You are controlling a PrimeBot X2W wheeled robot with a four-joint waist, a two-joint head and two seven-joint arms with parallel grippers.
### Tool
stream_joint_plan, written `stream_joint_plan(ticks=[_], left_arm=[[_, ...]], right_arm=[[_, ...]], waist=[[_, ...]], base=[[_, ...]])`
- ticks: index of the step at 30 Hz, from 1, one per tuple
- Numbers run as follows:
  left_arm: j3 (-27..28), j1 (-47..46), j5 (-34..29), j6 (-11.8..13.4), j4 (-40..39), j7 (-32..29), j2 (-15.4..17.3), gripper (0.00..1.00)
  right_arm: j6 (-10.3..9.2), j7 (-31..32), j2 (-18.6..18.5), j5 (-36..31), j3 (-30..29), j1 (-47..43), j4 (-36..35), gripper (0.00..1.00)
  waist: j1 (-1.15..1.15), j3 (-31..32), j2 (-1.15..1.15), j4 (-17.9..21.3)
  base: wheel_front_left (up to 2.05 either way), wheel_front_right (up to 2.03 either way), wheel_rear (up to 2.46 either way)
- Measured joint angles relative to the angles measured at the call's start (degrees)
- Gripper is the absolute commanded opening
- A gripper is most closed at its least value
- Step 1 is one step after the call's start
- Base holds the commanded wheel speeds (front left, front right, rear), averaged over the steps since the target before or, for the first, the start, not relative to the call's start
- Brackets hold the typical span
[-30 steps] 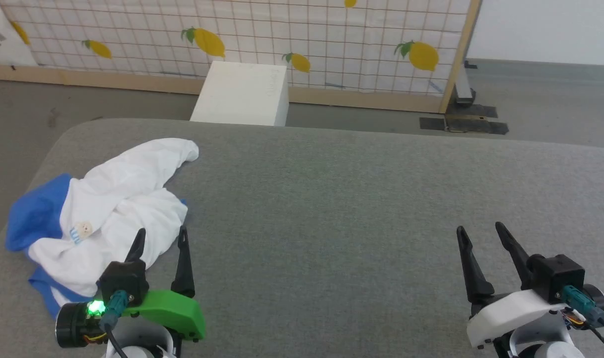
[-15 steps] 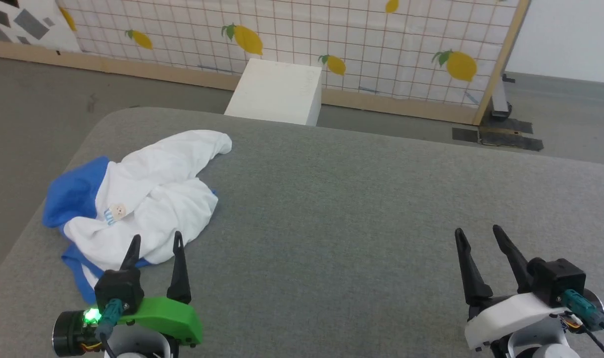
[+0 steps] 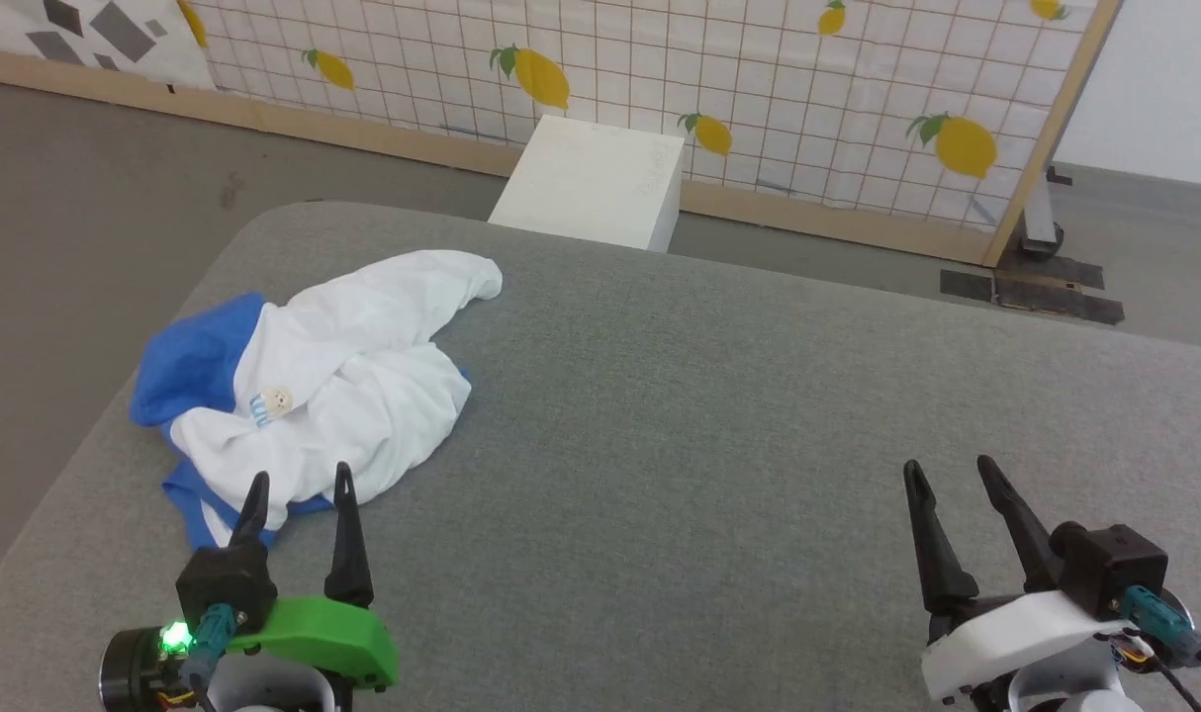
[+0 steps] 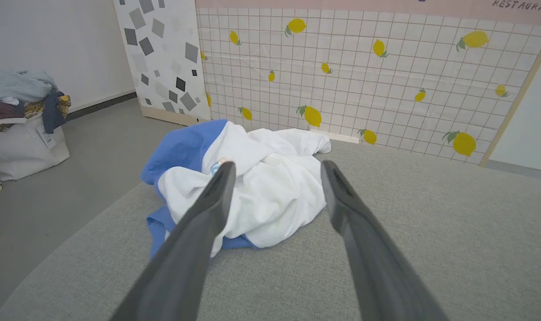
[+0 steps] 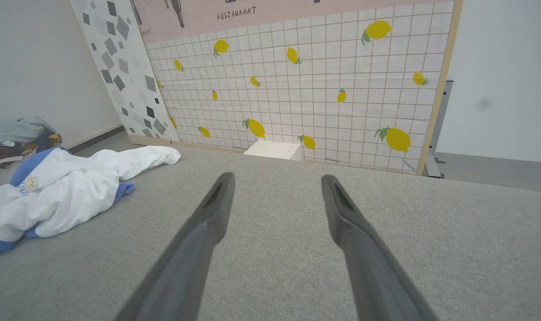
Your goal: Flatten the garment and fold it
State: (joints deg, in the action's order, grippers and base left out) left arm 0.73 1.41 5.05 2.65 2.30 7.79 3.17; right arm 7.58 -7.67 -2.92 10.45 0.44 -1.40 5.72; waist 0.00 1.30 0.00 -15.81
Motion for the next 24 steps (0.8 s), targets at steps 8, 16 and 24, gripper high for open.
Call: stream_joint_plan(ticks=[8, 16, 24], left_arm=[[0.11, 0.64, 0.49, 0.45, 0.48, 0.88, 0.0, 1.0], [0.18, 0.85, 0.68, 0.65, 0.71, 1.93, 0.0, 1.0], [0.27, 1.05, 1.1, 0.98, 0.97, 2.8, 0.0, 1.0]], right_arm=[[0.0, -0.94, 0.0, 1.09, 0.0, -0.86, 0.82, 1.0], [0.0, -1.96, 0.0, 2.02, 0.01, -1.02, 1.52, 1.0], [0.0, -2.93, 0.0, 3.07, 0.04, -1.13, 2.05, 1.0]], waist=[[0.0, 0.2, 0.0, -1.39], [0.0, 0.37, 0.0, -2.9], [0.0, 0.63, 0.0, -4.33]], base=[[0.0, 0.0, 0.0], [0.0, 0.0, 0.0], [0.0, 0.0, 0.0]])
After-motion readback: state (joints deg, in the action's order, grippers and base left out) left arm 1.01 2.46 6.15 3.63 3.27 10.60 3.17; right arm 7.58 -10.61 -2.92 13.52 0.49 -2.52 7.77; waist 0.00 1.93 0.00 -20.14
